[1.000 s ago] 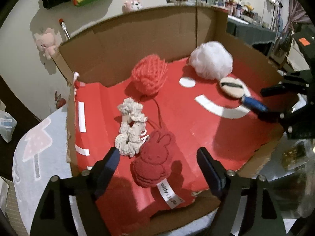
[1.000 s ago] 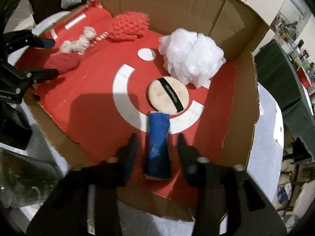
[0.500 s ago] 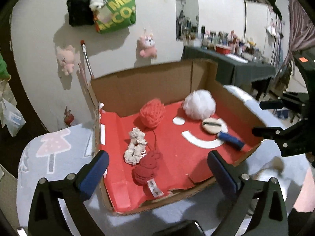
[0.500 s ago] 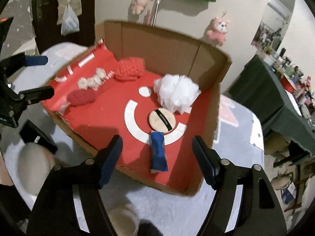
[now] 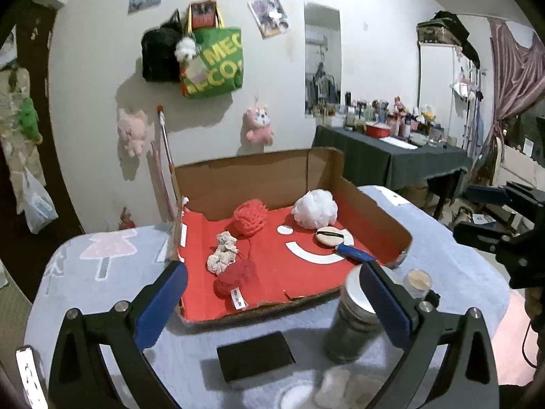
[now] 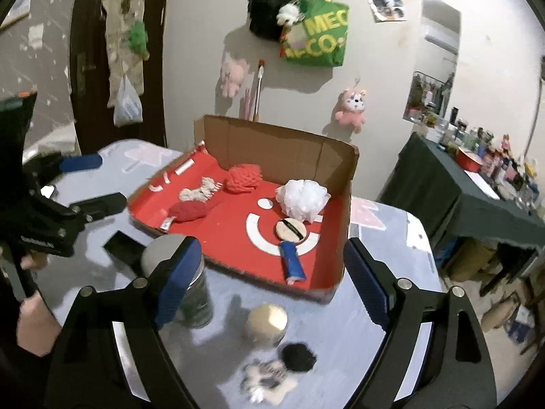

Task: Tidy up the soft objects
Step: 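Withdraw both tools from the box back over the table items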

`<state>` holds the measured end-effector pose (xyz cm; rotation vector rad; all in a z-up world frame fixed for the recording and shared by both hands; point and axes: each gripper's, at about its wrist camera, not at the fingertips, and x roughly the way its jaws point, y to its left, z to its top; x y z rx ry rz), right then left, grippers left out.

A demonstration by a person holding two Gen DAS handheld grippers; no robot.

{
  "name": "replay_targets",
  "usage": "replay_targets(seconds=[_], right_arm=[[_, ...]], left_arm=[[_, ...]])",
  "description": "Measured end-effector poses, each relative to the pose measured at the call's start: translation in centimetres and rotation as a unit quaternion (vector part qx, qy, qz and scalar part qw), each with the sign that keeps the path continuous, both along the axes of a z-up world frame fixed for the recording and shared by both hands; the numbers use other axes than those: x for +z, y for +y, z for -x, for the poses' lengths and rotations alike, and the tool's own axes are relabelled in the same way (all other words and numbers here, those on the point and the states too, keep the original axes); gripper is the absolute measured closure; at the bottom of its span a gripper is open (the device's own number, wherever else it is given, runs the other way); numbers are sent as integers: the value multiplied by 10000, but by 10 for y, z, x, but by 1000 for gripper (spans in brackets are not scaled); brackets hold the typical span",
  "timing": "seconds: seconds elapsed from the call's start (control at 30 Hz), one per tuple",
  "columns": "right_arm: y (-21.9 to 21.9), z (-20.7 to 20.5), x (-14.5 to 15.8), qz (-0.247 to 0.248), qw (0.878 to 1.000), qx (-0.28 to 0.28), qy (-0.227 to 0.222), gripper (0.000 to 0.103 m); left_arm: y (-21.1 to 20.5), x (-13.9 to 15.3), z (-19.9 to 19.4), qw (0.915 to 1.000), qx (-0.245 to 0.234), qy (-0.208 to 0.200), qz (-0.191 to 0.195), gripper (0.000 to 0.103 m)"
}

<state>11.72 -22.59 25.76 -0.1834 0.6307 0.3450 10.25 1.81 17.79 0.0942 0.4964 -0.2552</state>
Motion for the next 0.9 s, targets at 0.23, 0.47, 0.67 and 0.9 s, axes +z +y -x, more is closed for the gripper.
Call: replay_targets(seconds=[0.23, 0.47, 0.67, 0.9], right_arm=[[-16, 59, -7, -192, 9981, -357, -474, 13], [-27, 94, -37, -264, 9953, -732, -580, 12], [-29, 106, -74, -268, 9937, -925, -568, 12], [-27, 98, -114, -255, 9940, -1018, -309, 12]], left_arm=[[-8, -14, 49, 9990, 240, -379, 39, 0], [-12, -43, 74, 9988, 356, -264, 188, 0], [-16, -74, 80, 9989, 387, 40, 261, 0], [-20, -112, 72, 9976, 468, 477, 198, 0]])
